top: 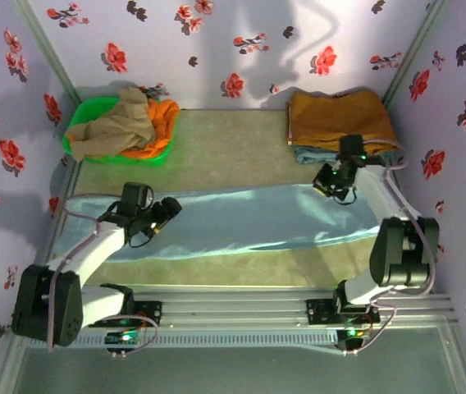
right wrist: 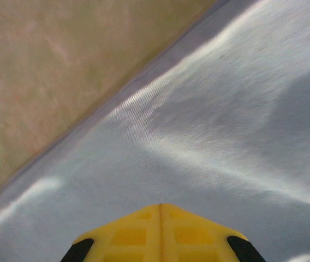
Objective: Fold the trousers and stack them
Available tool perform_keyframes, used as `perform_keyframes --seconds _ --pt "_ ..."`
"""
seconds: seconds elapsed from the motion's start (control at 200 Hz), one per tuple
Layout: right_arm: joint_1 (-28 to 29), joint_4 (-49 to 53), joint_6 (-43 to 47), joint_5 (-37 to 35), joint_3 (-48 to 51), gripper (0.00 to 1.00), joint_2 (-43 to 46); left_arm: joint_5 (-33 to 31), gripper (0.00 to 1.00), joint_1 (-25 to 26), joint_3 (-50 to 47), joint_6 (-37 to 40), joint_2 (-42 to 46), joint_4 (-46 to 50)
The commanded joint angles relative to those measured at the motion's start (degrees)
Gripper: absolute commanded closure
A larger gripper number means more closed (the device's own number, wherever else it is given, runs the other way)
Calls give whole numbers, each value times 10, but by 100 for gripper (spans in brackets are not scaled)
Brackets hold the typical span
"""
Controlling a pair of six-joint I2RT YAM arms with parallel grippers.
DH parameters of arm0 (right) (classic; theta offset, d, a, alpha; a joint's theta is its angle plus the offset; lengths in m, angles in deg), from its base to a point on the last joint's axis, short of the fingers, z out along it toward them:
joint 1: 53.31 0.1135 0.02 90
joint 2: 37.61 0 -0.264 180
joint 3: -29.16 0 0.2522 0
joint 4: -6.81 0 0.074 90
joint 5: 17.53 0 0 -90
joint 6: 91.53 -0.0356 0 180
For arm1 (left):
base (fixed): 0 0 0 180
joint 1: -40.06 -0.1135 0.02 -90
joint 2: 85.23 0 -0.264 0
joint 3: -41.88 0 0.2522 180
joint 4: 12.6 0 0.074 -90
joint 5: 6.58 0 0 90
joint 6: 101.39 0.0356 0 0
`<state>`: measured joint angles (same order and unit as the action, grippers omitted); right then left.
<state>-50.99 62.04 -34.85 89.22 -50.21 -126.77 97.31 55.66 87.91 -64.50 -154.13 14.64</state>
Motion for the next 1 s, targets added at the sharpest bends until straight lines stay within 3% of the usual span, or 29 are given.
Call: perform_keyframes --seconds 0.0,0.1,0.235,0.44,0.495,0.565,0.685,0.785,0.9,0.995 --pt "14 -1 17 13 -7 95 -68 -18 20 -10 -30 -24 -61 -26" --pt "10 -53 -1 68 0 96 -117 -22 21 -36 -15 7 -128 -50" --pt "1 -54 8 51 -6 96 -170 -25 21 -65 42 43 -224 -47" --pt "-73 -53 28 74 8 89 -188 -74 20 -81 98 79 -258 -31" --pt "-83 -49 34 88 -1 81 -174 -75 20 -82 112 90 -257 -17" --pt "-85 -18 53 65 -22 61 -144 -77 20 -82 113 94 -243 -6" --pt "-103 62 71 -79 -57 41 -89 -85 18 -84 90 101 -189 16" --pt "-157 68 61 -148 -35 26 -52 -83 15 -84 65 98 -135 30" --pt "-207 52 65 -130 -6 22 -63 -62 13 -84 43 90 -90 38" --pt "-213 56 80 -115 -12 22 -100 -49 12 -84 33 88 -63 43"
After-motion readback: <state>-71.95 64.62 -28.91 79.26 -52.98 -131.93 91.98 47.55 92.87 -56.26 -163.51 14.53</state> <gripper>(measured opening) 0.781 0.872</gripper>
